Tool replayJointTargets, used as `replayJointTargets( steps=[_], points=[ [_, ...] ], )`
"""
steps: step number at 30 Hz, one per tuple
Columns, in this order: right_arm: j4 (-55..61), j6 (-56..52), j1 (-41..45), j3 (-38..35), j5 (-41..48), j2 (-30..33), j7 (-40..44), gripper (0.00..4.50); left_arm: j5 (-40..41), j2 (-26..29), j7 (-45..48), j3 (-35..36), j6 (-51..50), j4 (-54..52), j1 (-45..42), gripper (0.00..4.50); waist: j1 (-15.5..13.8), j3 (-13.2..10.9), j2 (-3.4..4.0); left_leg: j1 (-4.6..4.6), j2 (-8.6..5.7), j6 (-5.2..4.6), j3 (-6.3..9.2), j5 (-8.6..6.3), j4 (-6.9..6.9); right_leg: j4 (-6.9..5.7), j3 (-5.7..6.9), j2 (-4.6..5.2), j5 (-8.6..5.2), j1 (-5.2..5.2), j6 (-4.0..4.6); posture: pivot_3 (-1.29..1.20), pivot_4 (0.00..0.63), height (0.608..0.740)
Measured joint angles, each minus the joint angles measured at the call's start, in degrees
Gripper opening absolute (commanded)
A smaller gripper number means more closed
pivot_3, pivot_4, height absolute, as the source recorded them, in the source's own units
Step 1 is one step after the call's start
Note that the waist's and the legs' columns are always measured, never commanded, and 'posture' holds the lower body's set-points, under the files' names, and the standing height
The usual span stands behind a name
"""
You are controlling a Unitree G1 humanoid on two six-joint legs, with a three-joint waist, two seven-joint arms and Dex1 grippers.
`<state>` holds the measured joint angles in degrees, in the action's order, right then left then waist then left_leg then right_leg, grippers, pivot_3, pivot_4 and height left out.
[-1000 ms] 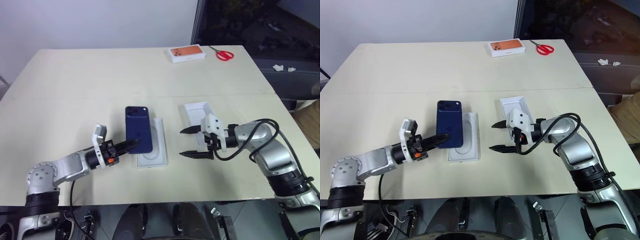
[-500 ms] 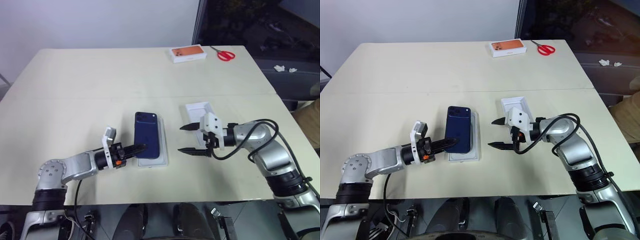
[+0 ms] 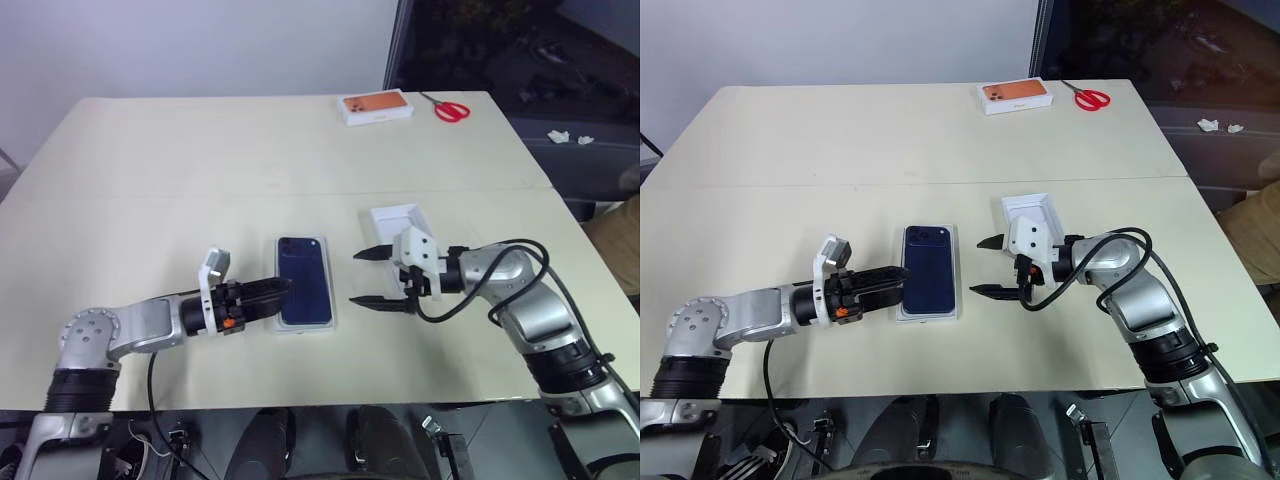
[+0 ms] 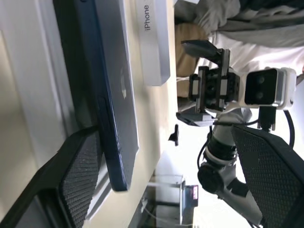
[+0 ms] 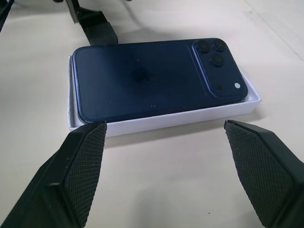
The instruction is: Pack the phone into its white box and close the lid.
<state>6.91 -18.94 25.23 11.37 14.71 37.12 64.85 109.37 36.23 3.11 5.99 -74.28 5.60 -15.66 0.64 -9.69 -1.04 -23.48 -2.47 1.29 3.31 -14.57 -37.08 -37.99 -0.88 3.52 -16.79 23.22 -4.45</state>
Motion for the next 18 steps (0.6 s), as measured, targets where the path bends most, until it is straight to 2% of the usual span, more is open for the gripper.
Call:
replayJointTargets(
  steps=[18],
  points=[
    [-1.76, 0.72, 0.94, 0.73, -0.86, -1.0, -0.34, 4.17, 1.99, 7.66, 4.0, 0.57, 2.63, -6.04, 2.18, 4.46, 0.03, -0.01, 0.01, 0.0, 0.0, 0.0, 0.0, 0.0, 0.02, 0.01, 0.0, 0.0, -0.01, 0.0, 0.01, 0.0, 0.15, 0.74]
  ],
)
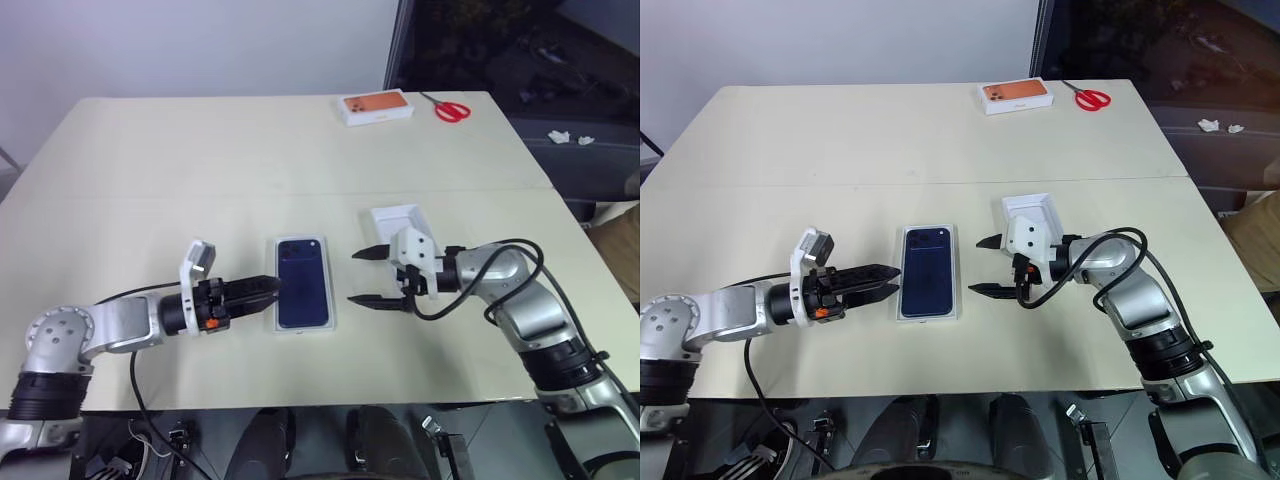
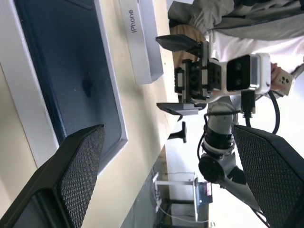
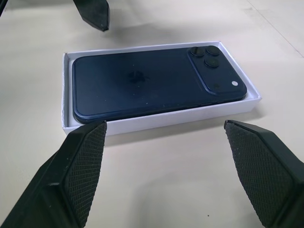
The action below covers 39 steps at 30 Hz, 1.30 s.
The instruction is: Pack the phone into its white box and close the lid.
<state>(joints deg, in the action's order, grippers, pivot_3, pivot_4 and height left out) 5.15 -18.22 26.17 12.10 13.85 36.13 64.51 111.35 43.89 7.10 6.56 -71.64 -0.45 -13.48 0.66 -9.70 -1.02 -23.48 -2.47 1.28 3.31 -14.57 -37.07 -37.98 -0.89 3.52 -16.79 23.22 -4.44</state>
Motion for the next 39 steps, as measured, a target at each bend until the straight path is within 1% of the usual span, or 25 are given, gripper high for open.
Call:
replayJointTargets(
  steps=[3, 8, 13, 15, 16, 18, 21, 22, 23, 24, 25, 28, 31, 33, 37, 39],
  points=[
    [-0.51, -0.11, 0.72, -0.01, -0.06, -1.27, -0.64, 4.17, -3.75, 0.52, 2.44, 2.53, 2.27, -1.86, 0.16, 4.46, 0.05, -0.01, 0.01, 0.0, 0.0, 0.01, 0.0, 0.0, 0.01, 0.0, 0.01, -0.01, 0.0, 0.01, 0.0, 0.0, 0.15, 0.74],
    [-2.18, -1.18, 2.77, -0.28, -0.06, -3.76, -3.9, 4.17, -19.74, 0.37, 10.14, 4.63, 9.07, -5.91, 0.13, 4.46, -0.01, -0.02, 0.04, 0.0, 0.0, 0.11, -0.03, 0.06, 0.02, 0.02, 0.0, 0.0, 0.0, 0.0, 0.01, 0.0, 0.15, 0.74],
    [-4.01, -1.28, 4.13, -0.3, -0.57, -4.56, -6.36, 4.17, -28.89, -0.99, 15.03, 4.39, 11.82, -6.37, -0.59, 4.46, -0.06, -0.03, 0.04, 0.0, 0.0, 0.01, -0.03, 0.01, 0.03, 0.04, 0.0, 0.0, 0.0, -0.01, 0.01, 0.0, 0.15, 0.74],
    [-4.4, -1.27, 4.1, -0.18, -1.21, -5.32, -6.98, 4.17, -31.61, -2.28, 16.14, 4.33, 12.51, -6.2, -1.42, 3.94, -0.04, -0.03, 0.04, 0.0, -0.01, 0.01, -0.03, 0.01, 0.03, 0.03, 0.0, 0.0, 0.0, -0.01, 0.0, 0.0, 0.15, 0.74],
    [-4.4, -1.27, 4.1, -0.11, -1.32, -5.64, -7.2, 3.91, -32.37, -3.09, 16.39, 4.34, 12.57, -5.79, -2.16, 3.58, -0.05, -0.03, 0.04, 0.0, 0.0, 0.01, -0.03, 0.01, 0.03, 0.03, 0.01, 0.0, 0.0, -0.01, 0.0, 0.0, 0.15, 0.74],
    [-4.39, -1.51, 4.11, 0.06, -1.32, -6.16, -7.44, 3.3, -33.56, -3.93, 16.71, 4.38, 12.55, -5.01, -2.97, 2.61, -0.01, -0.03, 0.04, 0.0, 0.0, 0.01, -0.03, 0.01, 0.02, 0.02, 0.0, 0.0, 0.0, 0.0, -0.01, 0.0, 0.15, 0.74],
    [-4.83, -0.69, 4.11, 0.95, -3.32, -6.09, -8.08, 1.85, -36.72, -3.9, 18.17, 4.39, 12.42, -4.11, -2.84, 1.06, 0.23, -0.03, 0.05, 0.0, 0.0, 0.01, -0.04, 0.01, 0.04, 0.02, -0.01, -0.03, 0.0, 0.03, -0.01, 0.0, 0.15, 0.74],
    [-5.35, -0.12, 4.11, 1.21, -4.07, -6.09, -8.17, 1.27, -37.82, -3.74, 18.87, 4.39, 12.41, -4.04, -2.55, 0.5, 0.22, -0.03, 0.05, 0.0, 0.0, 0.01, -0.03, 0.0, 0.05, 0.01, -0.01, -0.03, 0.0, 0.03, -0.01, 0.0, 0.15, 0.74],
    [-5.66, 0.1, 4.11, 1.35, -4.55, -6.04, -8.24, 0.84, -38.65, -3.63, 19.32, 4.39, 12.38, -3.83, -2.32, 0.07, 0.19, -0.03, 0.06, 0.0, 0.0, 0.01, -0.03, 0.01, 0.05, 0.01, -0.01, -0.03, 0.0, 0.04, -0.01, 0.0, 0.15, 0.74],
    [-5.97, 0.99, 4.11, 1.85, -5.56, -5.85, -8.44, 0.23, -40.02, -3.55, 19.99, 4.3, 12.45, -3.25, -2.17, 0.0, 0.15, -0.03, 0.06, 0.0, 0.0, 0.01, -0.04, 0.01, 0.04, 0.01, -0.01, -0.03, 0.0, 0.03, -0.01, 0.0, 0.15, 0.74],
    [-6.51, 2.79, 4.11, 2.84, -7.37, -5.57, -8.73, 0.03, -42.54, -3.24, 20.49, 3.71, 12.82, -2.39, -2.07, 0.0, 0.13, -0.03, 0.06, 0.01, 0.0, 0.01, -0.03, 0.01, 0.04, 0.01, 0.0, -0.03, 0.0, 0.02, -0.01, 0.0, 0.15, 0.74],
    [-8.55, 8.09, 3.61, 6.46, -12.9, -5.28, -9.64, 0.03, -52.79, -2.61, 22.09, -0.47, 16.47, 1.02, -1.86, 0.0, 0.1, -0.03, 0.06, 0.01, -0.02, 0.02, -0.05, 0.01, 0.05, 0.01, 0.0, -0.03, 0.0, 0.02, -0.01, 0.0, 0.15, 0.74],
    [-11.64, 12.38, 3.56, 9.68, -17.54, -5.62, -10.99, 0.03, -56.33, -5.75, 23.84, -2.63, 17.09, 2.53, -3.23, 0.0, -0.21, -0.04, 0.03, 0.0, -0.03, 0.08, -0.03, 0.05, 0.0, 0.01, 0.02, -0.01, 0.01, -0.02, -0.01, 0.0, 0.15, 0.74],
    [-12.38, 13.56, 3.73, 9.88, -18.26, -6.2, -11.59, 0.03, -58.59, -6.29, 24.9, -4.24, 17.27, 2.21, -4.57, 0.0, -0.17, -0.04, 0.03, 0.0, -0.04, 0.11, -0.04, 0.07, -0.01, 0.01, 0.01, 0.0, 0.01, -0.03, -0.01, 0.0, 0.15, 0.74],
    [-13.13, 14.06, 4.31, 9.79, -18.43, -6.18, -11.04, 0.03, -61.06, -11.0, 25.52, -7.36, 14.9, 1.47, -7.6, 0.0, -0.12, -0.04, 0.03, 0.01, -0.04, 0.11, -0.04, 0.07, -0.02, 0.0, 0.02, 0.0, 0.01, -0.04, -0.02, 0.0, 0.15, 0.74],
    [-13.09, 14.46, 4.12, 9.33, -18.28, -4.96, -9.95, 0.03, -62.4, -11.92, 25.92, -8.41, 13.76, 1.26, -8.58, 0.0, -0.15, -0.03, 0.04, 0.01, -0.04, 0.11, -0.03, 0.07, -0.03, 0.0, 0.02, 0.0, 0.01, -0.04, -0.02, 0.0, 0.15, 0.74]
  ],
)
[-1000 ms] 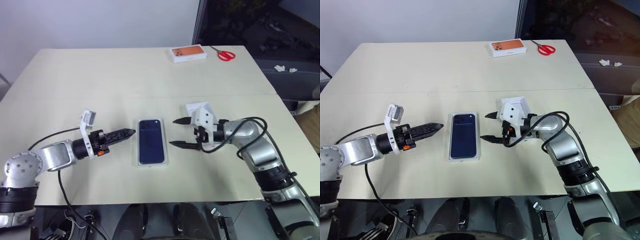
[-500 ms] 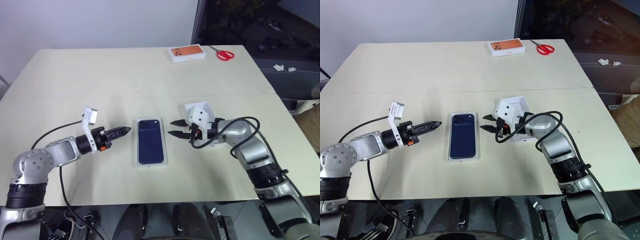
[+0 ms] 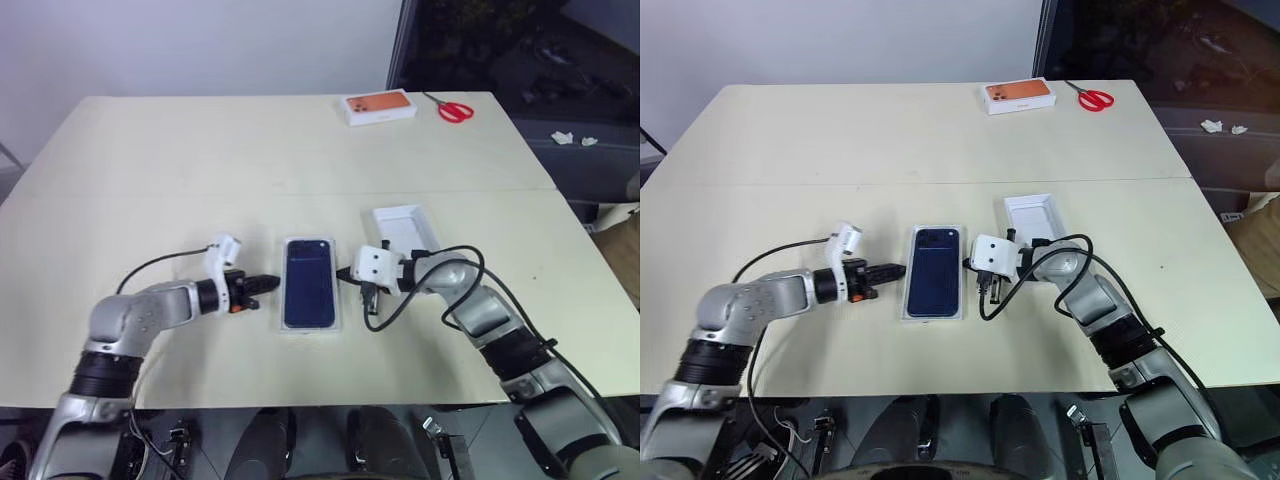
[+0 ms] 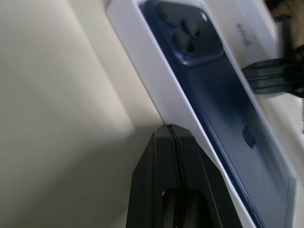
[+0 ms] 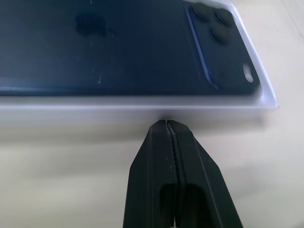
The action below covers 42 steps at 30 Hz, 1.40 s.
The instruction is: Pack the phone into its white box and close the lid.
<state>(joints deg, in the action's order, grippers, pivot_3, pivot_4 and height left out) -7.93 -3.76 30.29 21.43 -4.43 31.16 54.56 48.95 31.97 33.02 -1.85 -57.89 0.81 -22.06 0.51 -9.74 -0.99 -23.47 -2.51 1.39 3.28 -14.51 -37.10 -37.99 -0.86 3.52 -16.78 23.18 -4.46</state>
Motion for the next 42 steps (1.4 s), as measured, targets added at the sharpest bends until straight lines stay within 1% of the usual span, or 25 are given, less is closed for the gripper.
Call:
replayJointTargets(
  steps=[2, 5, 8, 15, 20, 38, 40, 41, 42],
  points=[
    [0.66, 0.47, -0.61, -0.7, 0.75, 2.17, 2.04, 0.03, -1.35, -0.75, 0.75, -1.81, -1.4, -0.38, -1.57, 0.0, -0.36, 0.0, 0.01, 0.0, -0.05, -0.05, 0.02, -0.03, -0.03, 0.01, 0.03, 0.02, 0.0, -0.07, 0.0, 0.0, 0.15, 0.74],
    [1.32, 0.31, -1.92, -2.93, 2.68, 5.83, 5.55, 0.03, -2.76, -3.82, 1.9, -4.06, -3.2, -0.33, -3.66, 0.0, -1.04, 0.0, 0.01, 0.0, -0.08, -0.15, 0.01, -0.08, -0.1, 0.06, 0.02, 0.04, 0.0, -0.13, 0.0, 0.0, 0.15, 0.74],
    [1.22, 0.3, -2.28, -4.53, 2.95, 8.41, 7.54, 0.03, -3.76, -6.34, 3.19, -5.37, -4.12, 0.85, -5.09, 0.0, -1.12, 0.0, 0.01, 0.0, -0.07, -0.14, 0.0, -0.08, -0.11, 0.06, 0.02, 0.03, 0.0, -0.13, 0.0, 0.0, 0.15, 0.74],
    [1.04, 0.65, -4.08, -7.42, 3.32, 10.84, 9.07, 0.03, -7.99, -11.17, 5.51, -6.65, -3.77, 6.23, -9.71, 0.0, -1.12, 0.0, 0.0, 0.01, -0.07, -0.01, 0.0, 0.0, -0.12, 0.05, 0.03, 0.01, 0.0, -0.13, -0.01, 0.0, 0.15, 0.74],
    [1.12, 0.77, -4.8, -8.34, 3.49, 11.92, 9.98, 0.03, -11.1, -13.56, 6.68, -6.68, -1.56, 8.2, -10.56, 0.0, -1.19, 0.0, 0.0, 0.01, -0.07, 0.05, 0.0, 0.04, -0.14, 0.05, 0.04, 0.01, 0.0, -0.15, -0.01, 0.0, 0.15, 0.74],
    [0.72, 1.25, -4.69, -8.63, 3.48, 11.47, 9.87, 0.03, -13.43, -12.86, 9.4, -6.25, -1.88, 6.59, -9.53, 0.0, -1.06, 0.0, 0.0, 0.02, -0.06, 0.06, 0.0, 0.05, -0.14, 0.03, 0.03, 0.0, 0.0, -0.14, -0.02, 0.0, 0.15, 0.74],
    [0.72, -0.03, -4.45, -8.71, 4.37, 11.42, 10.25, 0.03, -13.42, -12.59, 9.54, -6.16, -1.99, 6.19, -9.4, 0.0, -1.01, 0.0, 0.0, 0.02, -0.05, 0.06, 0.0, 0.05, -0.14, 0.02, 0.03, 0.0, 0.0, -0.14, -0.01, 0.0, 0.15, 0.74],
    [0.72, -1.41, -4.17, -8.91, 5.3, 11.32, 10.6, 0.55, -13.4, -12.45, 9.66, -5.88, -2.01, 6.05, -9.33, 0.53, -0.96, 0.0, 0.0, 0.02, -0.05, 0.06, 0.0, 0.05, -0.14, 0.02, 0.03, 0.0, 0.0, -0.14, -0.01, 0.0, 0.15, 0.74],
    [0.72, -2.4, -3.81, -9.2, 5.81, 11.28, 10.67, 0.85, -13.35, -12.33, 9.72, -5.4, -1.99, 5.99, -9.28, 0.81, -0.89, 0.0, 0.0, 0.02, -0.05, 0.06, 0.0, 0.05, -0.14, 0.01, 0.03, 0.0, 0.0, -0.13, -0.01, 0.0, 0.15, 0.74]
  ],
)
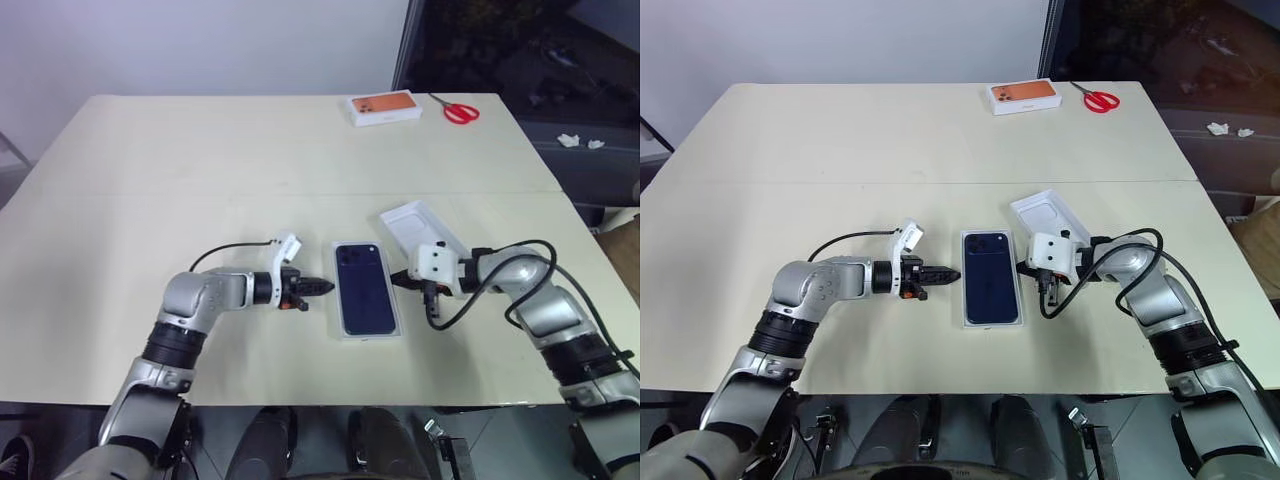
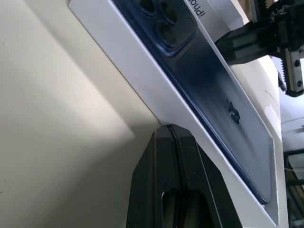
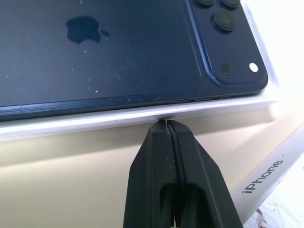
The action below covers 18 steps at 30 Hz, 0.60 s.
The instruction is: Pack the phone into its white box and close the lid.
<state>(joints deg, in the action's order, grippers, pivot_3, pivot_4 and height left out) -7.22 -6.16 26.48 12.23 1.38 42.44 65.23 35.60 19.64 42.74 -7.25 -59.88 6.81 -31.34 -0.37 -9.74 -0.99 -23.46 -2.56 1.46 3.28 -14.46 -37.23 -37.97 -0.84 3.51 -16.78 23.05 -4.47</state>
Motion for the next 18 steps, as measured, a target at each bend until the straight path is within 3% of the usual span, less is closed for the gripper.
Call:
replayJointTargets(
  steps=[7, 8, 12, 18],
  points=[
    [-0.2, -0.71, 3.3, -2.0, 0.65, 0.82, -0.05, 4.31, 1.28, 2.64, 1.76, 2.17, -0.93, -3.03, 0.09, 4.16, 0.21, 0.0, 0.0, 0.0, 0.02, 0.0, 0.0, 0.0, 0.01, -0.01, -0.01, -0.02, 0.0, 0.02, 0.0, 0.0, 0.15, 0.74],
    [0.17, -1.08, 3.33, -2.08, 0.99, 1.02, 0.02, 4.5, 1.41, 3.21, 2.1, 2.44, -1.08, -3.57, 0.17, 4.47, 0.21, 0.0, 0.0, 0.0, 0.03, 0.0, 0.0, 0.0, 0.01, -0.01, -0.01, -0.02, 0.0, 0.02, 0.0, 0.0, 0.15, 0.74],
    [4.05, -10.16, 3.83, -3.85, 2.9, 0.91, -1.81, 4.5, 1.19, 7.65, 3.9, 3.64, 0.99, -7.72, 2.41, 4.47, 0.77, 0.0, 0.01, 0.0, 0.04, 0.0, 0.0, 0.0, 0.05, -0.01, -0.02, -0.01, 0.0, 0.05, 0.0, 0.0, 0.15, 0.74],
    [14.61, -42.82, 4.73, -7.6, 8.68, -0.73, -10.3, 4.5, 1.13, 10.7, 8.05, 5.92, 8.51, -11.78, 5.25, 4.47, 0.85, 0.0, 0.02, -0.01, 0.06, -0.15, 0.03, -0.09, 0.06, 0.0, -0.03, 0.02, -0.01, 0.06, 0.02, 0.0, 0.15, 0.74]
  ],
)
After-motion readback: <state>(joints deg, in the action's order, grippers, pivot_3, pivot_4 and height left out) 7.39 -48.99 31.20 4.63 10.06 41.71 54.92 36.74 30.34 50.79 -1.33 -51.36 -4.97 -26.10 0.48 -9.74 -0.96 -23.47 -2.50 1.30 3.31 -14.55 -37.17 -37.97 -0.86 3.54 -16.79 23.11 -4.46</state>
